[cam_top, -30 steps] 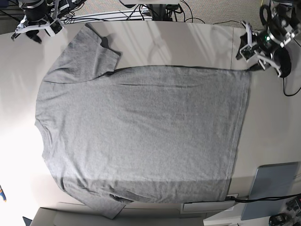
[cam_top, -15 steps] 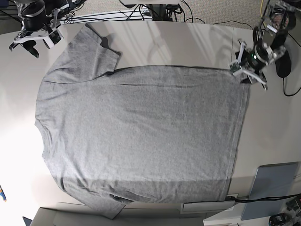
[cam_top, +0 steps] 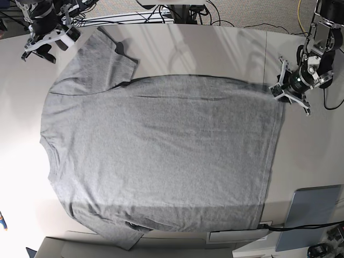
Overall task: Fold the T-shirt properly
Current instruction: 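Grasp the shirt's shoulder corners with the left and right grippers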
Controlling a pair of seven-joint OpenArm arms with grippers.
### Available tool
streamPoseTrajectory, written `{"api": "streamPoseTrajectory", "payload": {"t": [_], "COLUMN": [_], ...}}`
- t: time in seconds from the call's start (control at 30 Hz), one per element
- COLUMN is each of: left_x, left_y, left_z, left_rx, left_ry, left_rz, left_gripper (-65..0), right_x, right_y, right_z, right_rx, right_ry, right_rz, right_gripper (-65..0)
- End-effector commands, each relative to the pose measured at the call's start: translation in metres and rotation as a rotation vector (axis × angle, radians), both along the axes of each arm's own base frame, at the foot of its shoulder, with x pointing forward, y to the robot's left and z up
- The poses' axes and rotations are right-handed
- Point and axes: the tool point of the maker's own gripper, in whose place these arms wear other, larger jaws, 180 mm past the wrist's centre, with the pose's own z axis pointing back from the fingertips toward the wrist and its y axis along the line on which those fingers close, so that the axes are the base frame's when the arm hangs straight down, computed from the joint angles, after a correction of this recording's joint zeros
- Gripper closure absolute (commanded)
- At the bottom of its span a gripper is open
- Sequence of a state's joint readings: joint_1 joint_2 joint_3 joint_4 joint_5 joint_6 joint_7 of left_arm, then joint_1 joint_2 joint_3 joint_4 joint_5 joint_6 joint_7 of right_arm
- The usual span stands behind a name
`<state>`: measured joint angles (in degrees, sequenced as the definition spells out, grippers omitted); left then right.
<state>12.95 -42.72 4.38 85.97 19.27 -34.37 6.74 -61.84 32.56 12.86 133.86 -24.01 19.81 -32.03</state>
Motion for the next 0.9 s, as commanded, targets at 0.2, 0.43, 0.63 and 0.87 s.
{"api": "streamPoseTrajectory", "payload": {"t": [0.2,0.43,0.63,0.87], "left_x": [-0.025,-0.028,-0.028,-0.028], "left_y": [0.005,-0.007,-0.008,-0.008], "left_z": [-0.015,-0.022,-0.022,-0.022], "left_rx": [0.042,0.030,0.033,0.032], "left_ry": [0.106,0.108,0.107,0.107], "left_rz": [-0.026,-0.027,-0.028,-0.028], "left_gripper": [0.0,0.0,0.0,0.0], "right_x": [0.009,0.020,0.039,0.063], "right_y": [-0.026,-0.032,-0.015,-0.003], "right_z": [-0.024,-0.064,-0.090,-0.114], "right_rx": [-0.131,-0.238,-0.213,-0.206], "right_ry": [0.056,0.128,0.134,0.141], "right_rz": [0.101,0.209,0.252,0.280], "right_gripper": [-30.5,-30.5,-30.5,-30.5]}}
